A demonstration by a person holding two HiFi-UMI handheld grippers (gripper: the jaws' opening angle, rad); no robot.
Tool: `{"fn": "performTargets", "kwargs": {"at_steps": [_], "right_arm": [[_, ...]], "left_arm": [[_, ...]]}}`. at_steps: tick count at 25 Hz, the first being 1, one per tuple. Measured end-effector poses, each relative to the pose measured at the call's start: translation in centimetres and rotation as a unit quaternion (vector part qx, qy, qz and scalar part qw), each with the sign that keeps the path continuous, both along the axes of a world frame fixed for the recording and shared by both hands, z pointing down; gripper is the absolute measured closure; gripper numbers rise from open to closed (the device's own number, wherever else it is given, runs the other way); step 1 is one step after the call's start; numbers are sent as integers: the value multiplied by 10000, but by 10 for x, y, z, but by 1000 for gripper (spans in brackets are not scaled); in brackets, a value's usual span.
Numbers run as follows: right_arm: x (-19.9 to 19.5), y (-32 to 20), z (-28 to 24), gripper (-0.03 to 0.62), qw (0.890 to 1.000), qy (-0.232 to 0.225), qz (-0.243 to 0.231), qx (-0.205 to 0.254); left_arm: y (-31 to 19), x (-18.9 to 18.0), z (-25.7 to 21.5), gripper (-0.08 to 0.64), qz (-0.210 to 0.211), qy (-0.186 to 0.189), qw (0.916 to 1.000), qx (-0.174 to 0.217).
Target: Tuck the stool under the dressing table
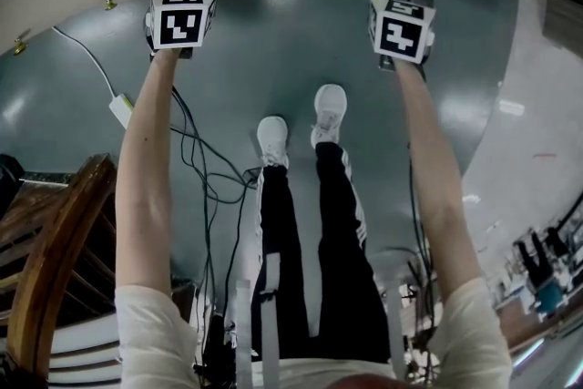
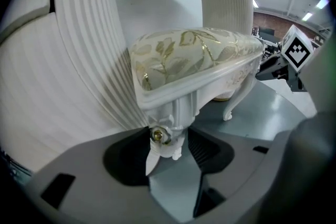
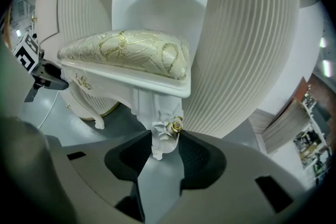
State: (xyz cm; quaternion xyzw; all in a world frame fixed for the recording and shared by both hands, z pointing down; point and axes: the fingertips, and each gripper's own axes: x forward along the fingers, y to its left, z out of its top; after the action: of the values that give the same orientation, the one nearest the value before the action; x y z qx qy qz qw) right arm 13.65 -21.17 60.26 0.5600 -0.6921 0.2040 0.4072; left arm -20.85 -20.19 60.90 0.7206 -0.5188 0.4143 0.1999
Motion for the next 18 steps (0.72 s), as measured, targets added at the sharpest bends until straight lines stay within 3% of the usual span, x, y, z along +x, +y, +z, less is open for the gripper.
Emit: {"fn": "performTargets", "kwargs": {"at_steps": [6, 11, 14, 18], "right_arm": [[-3, -15, 3, 431, 9998, 9, -125, 121], [14, -45, 5, 449, 9963, -97, -62, 853], [20, -93, -1, 463, 9902, -80, -23, 1391], [14, -120, 1, 466, 9840, -133, -143, 1770]], "left_arm": [[-9, -1, 3, 334, -30, 103, 9993, 364], [-30, 12, -2, 335, -15, 238, 9941, 1058], [-71, 19, -10, 337, -39, 284, 9871, 1577], [-97, 14, -10, 336, -146, 274, 9780, 2064]]}}
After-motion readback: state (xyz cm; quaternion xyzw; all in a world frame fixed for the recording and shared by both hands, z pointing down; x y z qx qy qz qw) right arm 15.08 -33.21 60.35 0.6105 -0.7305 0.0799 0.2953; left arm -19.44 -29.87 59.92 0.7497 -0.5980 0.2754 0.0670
